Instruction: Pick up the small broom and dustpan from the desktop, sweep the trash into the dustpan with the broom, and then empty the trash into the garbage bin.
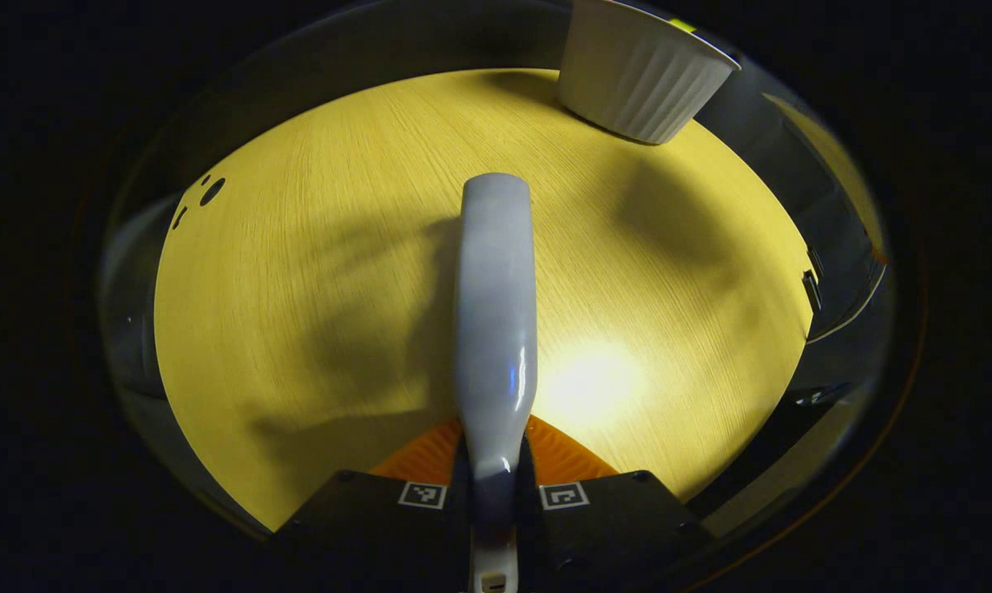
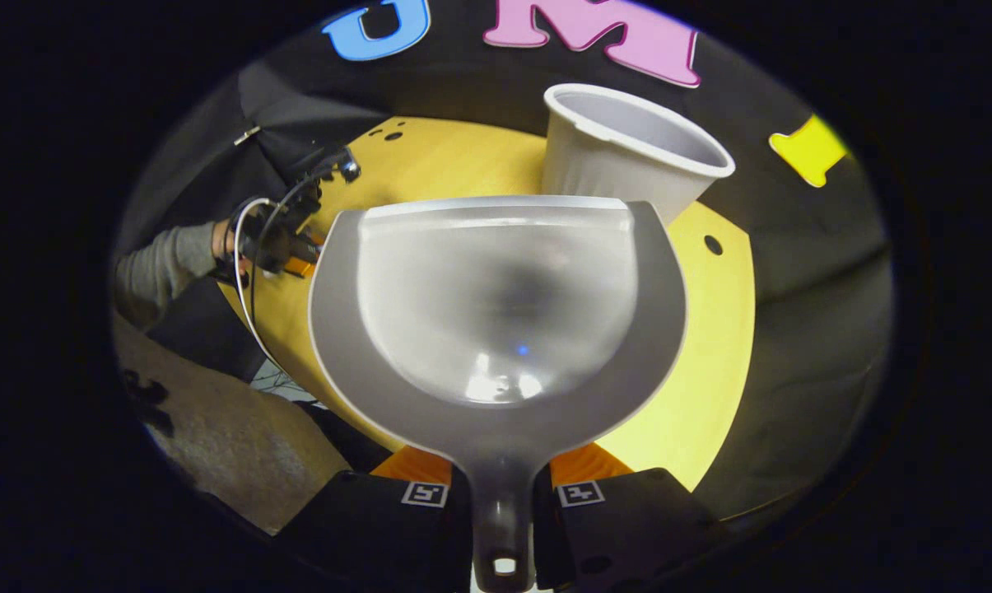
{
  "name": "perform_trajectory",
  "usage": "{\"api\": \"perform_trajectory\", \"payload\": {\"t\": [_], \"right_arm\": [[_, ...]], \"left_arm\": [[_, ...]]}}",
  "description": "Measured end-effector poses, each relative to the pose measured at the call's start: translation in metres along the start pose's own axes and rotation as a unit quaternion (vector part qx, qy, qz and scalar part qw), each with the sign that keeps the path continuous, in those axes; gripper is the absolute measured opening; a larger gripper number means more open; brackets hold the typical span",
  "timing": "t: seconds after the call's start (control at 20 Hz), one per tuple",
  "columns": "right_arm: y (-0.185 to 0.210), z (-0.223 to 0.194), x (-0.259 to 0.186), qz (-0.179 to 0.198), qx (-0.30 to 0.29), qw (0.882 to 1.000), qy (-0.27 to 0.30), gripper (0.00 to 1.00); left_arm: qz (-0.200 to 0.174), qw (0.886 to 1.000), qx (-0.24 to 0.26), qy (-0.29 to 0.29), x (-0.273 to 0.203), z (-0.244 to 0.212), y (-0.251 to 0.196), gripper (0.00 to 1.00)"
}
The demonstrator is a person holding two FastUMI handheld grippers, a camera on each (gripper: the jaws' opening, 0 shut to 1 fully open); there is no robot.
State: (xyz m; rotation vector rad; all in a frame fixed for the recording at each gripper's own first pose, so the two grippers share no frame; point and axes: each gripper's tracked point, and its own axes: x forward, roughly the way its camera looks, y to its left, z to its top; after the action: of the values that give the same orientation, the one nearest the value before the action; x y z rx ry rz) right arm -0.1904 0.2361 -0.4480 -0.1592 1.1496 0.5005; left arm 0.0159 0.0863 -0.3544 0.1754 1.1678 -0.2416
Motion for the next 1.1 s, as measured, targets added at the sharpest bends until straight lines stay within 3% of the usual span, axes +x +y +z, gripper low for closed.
{"api": "perform_trajectory", "payload": {"t": [0.2, 0.45, 0.9, 1.1], "right_arm": [[0.025, -0.014, 0.052, 0.009, 0.001, 1.0, 0.022, 0.33], [0.034, -0.013, 0.103, -0.008, -0.014, 0.999, 0.039, 0.33], [0.053, -0.01, 0.152, 0.014, -0.016, 0.998, 0.059, 0.34], [0.053, -0.013, 0.164, 0.006, -0.017, 0.998, 0.066, 0.34]], "left_arm": [[0.003, 1.0, 0.0, 0.002, 0.0, 0.0, 0.0, 0.27], [0.005, 1.0, -0.004, 0.001, 0.0, 0.0, -0.001, 0.27], [0.008, 1.0, -0.008, 0.0, 0.0, 0.0, -0.001, 0.27], [0.01, 1.0, -0.008, 0.0, 0.001, 0.0, -0.001, 0.27]]}}
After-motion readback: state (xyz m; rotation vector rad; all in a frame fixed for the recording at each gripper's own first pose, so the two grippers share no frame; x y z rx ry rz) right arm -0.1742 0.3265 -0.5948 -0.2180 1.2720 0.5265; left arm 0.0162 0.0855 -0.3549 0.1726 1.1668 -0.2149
